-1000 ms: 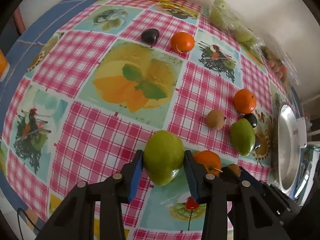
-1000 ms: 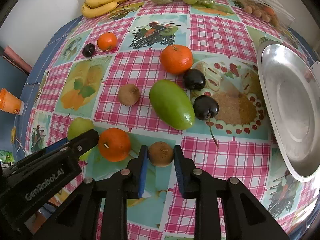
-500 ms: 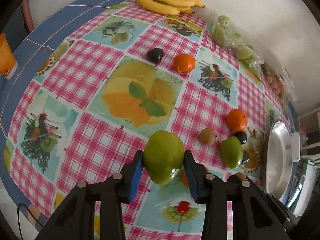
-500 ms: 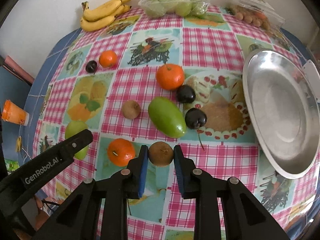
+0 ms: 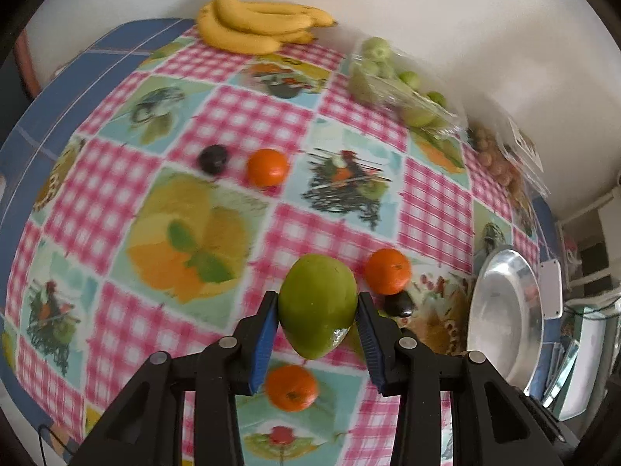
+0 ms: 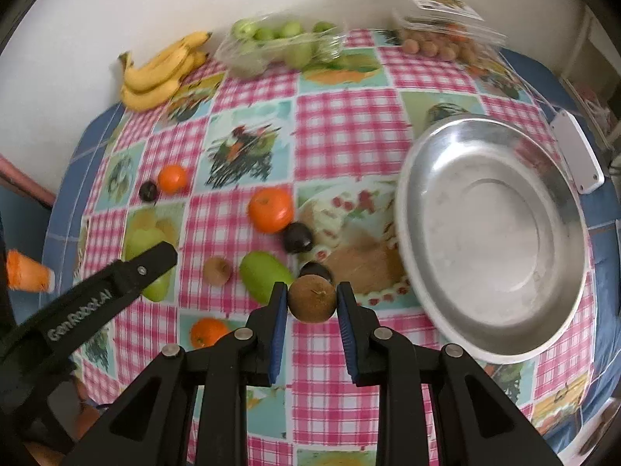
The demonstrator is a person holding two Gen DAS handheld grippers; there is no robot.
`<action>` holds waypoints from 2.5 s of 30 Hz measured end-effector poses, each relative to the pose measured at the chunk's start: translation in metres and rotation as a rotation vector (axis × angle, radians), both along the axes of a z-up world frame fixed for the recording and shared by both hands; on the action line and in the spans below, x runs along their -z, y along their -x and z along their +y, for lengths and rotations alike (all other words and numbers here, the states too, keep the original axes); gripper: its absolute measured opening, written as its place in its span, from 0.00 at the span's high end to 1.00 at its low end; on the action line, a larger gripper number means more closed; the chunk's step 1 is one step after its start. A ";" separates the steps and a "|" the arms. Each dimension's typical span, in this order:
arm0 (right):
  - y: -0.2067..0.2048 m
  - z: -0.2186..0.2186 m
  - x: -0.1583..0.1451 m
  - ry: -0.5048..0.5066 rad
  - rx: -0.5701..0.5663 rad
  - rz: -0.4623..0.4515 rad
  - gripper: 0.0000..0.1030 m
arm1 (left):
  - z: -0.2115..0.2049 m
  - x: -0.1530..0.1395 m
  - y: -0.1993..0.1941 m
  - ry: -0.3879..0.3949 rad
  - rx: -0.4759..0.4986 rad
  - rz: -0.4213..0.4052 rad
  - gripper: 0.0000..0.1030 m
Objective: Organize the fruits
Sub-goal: 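Carry mango and kiwi over the metal bowl and open both tools, then withdraw both open tools from the bowl toward the remaining fruits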
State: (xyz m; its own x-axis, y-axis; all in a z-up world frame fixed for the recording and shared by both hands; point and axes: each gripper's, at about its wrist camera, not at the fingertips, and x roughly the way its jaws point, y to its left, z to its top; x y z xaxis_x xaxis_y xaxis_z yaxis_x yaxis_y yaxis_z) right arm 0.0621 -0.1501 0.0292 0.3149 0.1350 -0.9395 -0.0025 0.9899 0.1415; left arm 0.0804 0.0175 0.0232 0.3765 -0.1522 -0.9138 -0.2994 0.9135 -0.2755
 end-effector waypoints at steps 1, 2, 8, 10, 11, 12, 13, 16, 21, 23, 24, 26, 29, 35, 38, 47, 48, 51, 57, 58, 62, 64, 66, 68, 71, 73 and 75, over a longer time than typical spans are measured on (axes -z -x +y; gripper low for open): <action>-0.002 -0.008 -0.002 -0.005 0.018 -0.002 0.74 | -0.007 -0.001 -0.004 0.001 0.015 -0.002 0.59; -0.002 -0.016 -0.002 -0.009 0.039 -0.002 0.74 | -0.013 -0.001 -0.006 0.003 0.027 -0.005 0.59; -0.005 -0.072 0.006 0.006 0.169 0.021 0.74 | -0.064 -0.010 -0.017 -0.003 0.149 -0.037 0.59; -0.004 -0.093 0.009 -0.002 0.210 0.031 0.74 | -0.085 -0.011 -0.019 -0.001 0.199 -0.044 0.59; -0.003 -0.102 0.010 -0.005 0.230 0.032 0.74 | -0.093 -0.012 -0.020 0.001 0.218 -0.048 0.59; -0.001 -0.111 0.011 -0.003 0.253 0.033 0.74 | -0.103 -0.012 -0.021 0.003 0.241 -0.051 0.59; 0.001 -0.118 0.012 0.001 0.270 0.034 0.74 | -0.112 -0.011 -0.022 0.005 0.260 -0.053 0.59; 0.004 -0.136 0.016 0.017 0.310 0.040 0.74 | -0.137 -0.010 -0.025 0.003 0.316 -0.058 0.59; 0.005 -0.160 0.026 -0.005 0.380 0.050 0.74 | -0.172 -0.001 -0.032 -0.004 0.377 -0.060 0.59; 0.003 -0.166 0.029 -0.009 0.401 0.044 0.74 | -0.182 0.003 -0.034 -0.007 0.390 -0.062 0.59; 0.002 -0.170 0.031 -0.004 0.411 0.046 0.74 | -0.186 0.006 -0.036 -0.011 0.398 -0.060 0.59; 0.000 -0.173 0.035 0.001 0.424 0.051 0.74 | -0.192 0.011 -0.038 -0.017 0.408 -0.055 0.59; -0.002 -0.176 0.040 0.007 0.436 0.060 0.74 | -0.200 0.019 -0.044 -0.014 0.416 -0.050 0.59; -0.007 -0.176 0.048 0.021 0.440 0.071 0.74 | -0.210 0.029 -0.048 -0.028 0.438 -0.041 0.58; -0.008 -0.177 0.051 0.032 0.441 0.078 0.74 | -0.212 0.033 -0.050 -0.025 0.441 -0.033 0.58; -0.011 -0.174 0.048 0.032 0.454 0.082 0.65 | -0.211 0.022 -0.052 -0.023 0.442 -0.048 0.49; -0.011 -0.176 0.046 0.032 0.459 0.079 0.62 | -0.208 0.018 -0.052 -0.027 0.437 -0.053 0.45; -0.010 -0.181 0.038 0.009 0.475 0.069 0.50 | -0.202 0.008 -0.053 -0.030 0.427 -0.065 0.38; -0.010 -0.179 0.015 0.009 0.451 0.042 0.38 | -0.185 -0.008 -0.056 -0.079 0.390 -0.072 0.22; -0.010 -0.178 0.010 0.006 0.442 0.032 0.34 | -0.182 -0.009 -0.058 -0.090 0.384 -0.072 0.21; -0.009 -0.173 -0.002 0.025 0.422 0.013 0.20 | -0.166 -0.014 -0.061 -0.135 0.344 -0.086 0.05; -0.010 -0.170 -0.005 0.038 0.411 0.008 0.19 | -0.160 -0.015 -0.061 -0.140 0.326 -0.090 0.00; -0.010 -0.169 -0.006 0.041 0.408 0.009 0.16 | -0.153 -0.014 -0.062 -0.138 0.312 -0.090 0.00; -0.009 -0.170 -0.004 0.031 0.414 0.012 0.16 | -0.146 -0.013 -0.062 -0.147 0.297 -0.089 0.00; -0.010 -0.173 0.002 0.011 0.439 0.027 0.15 | -0.141 -0.009 -0.064 -0.169 0.278 -0.080 0.00; -0.010 -0.174 0.006 0.003 0.445 0.037 0.04 | -0.137 -0.004 -0.065 -0.172 0.266 -0.063 0.00; -0.010 -0.175 0.010 -0.003 0.449 0.041 0.02 | -0.131 0.001 -0.066 -0.169 0.251 -0.048 0.00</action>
State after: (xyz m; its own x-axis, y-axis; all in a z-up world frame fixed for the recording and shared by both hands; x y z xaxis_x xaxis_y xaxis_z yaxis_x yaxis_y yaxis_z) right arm 0.0722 -0.3250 0.0194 0.3054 -0.0041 -0.9522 0.4330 0.8913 0.1350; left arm 0.1467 -0.1136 0.0219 0.3897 -0.0934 -0.9162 -0.0489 0.9913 -0.1218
